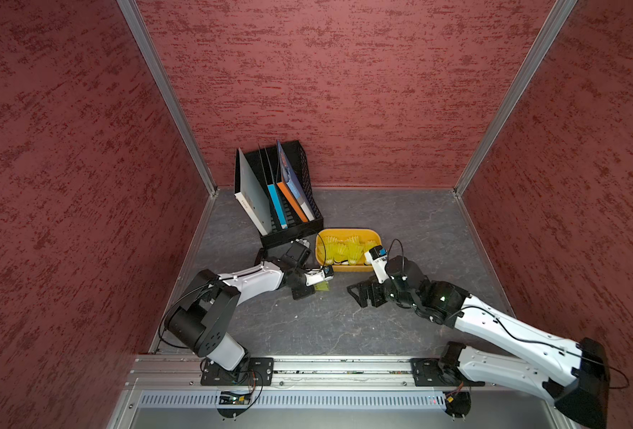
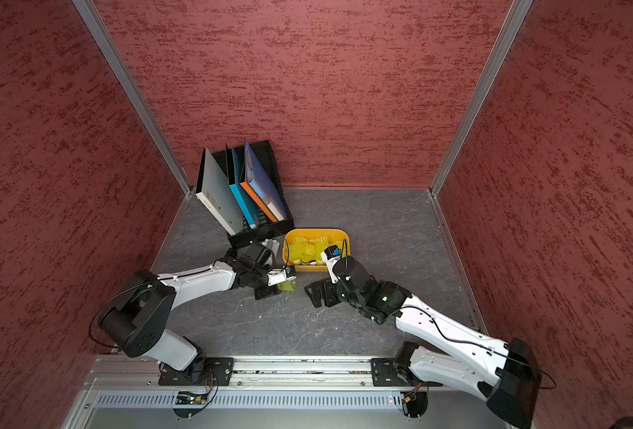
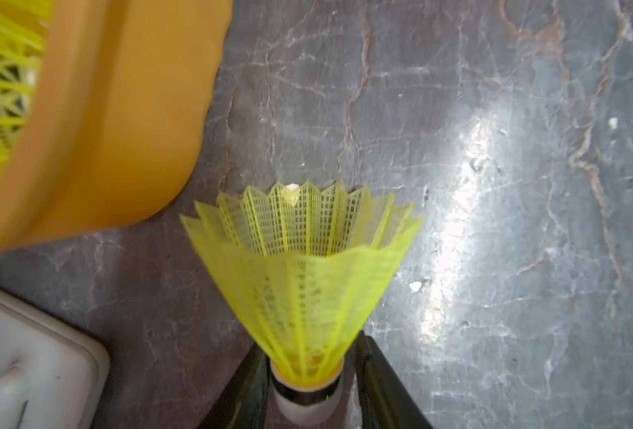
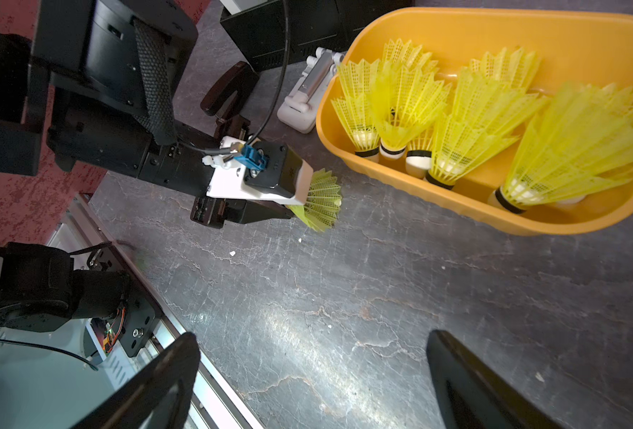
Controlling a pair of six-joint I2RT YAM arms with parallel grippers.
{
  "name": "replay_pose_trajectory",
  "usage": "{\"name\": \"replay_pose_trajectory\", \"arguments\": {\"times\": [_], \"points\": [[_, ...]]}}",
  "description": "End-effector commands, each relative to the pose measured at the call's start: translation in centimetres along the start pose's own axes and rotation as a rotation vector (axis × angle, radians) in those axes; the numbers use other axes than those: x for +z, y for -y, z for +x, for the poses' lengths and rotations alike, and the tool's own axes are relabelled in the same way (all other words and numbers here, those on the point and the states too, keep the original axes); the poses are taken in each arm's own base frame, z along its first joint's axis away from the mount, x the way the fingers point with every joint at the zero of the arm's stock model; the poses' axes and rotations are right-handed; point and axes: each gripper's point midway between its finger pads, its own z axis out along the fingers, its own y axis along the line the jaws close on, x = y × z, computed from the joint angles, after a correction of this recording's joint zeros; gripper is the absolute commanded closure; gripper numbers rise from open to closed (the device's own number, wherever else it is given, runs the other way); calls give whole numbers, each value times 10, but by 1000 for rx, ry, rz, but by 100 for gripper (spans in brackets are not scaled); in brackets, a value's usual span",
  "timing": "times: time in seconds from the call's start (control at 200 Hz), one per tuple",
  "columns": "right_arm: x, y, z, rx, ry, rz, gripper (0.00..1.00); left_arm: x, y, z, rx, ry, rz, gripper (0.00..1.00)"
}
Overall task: Put the shuttlecocks into the storage box
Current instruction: Pick up the shuttlecock at the center of the board.
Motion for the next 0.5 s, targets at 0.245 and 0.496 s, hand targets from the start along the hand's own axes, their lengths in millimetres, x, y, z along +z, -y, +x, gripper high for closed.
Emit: {"name": "replay_pose_trajectory", "arguments": {"times": [0.245, 0.496], "points": [[-3, 6, -2, 19, 16, 22, 2, 7, 0, -2, -38, -4, 22, 68], [2, 12, 4, 75, 13, 17, 2, 7, 1, -4, -43, -2, 19, 76]]}}
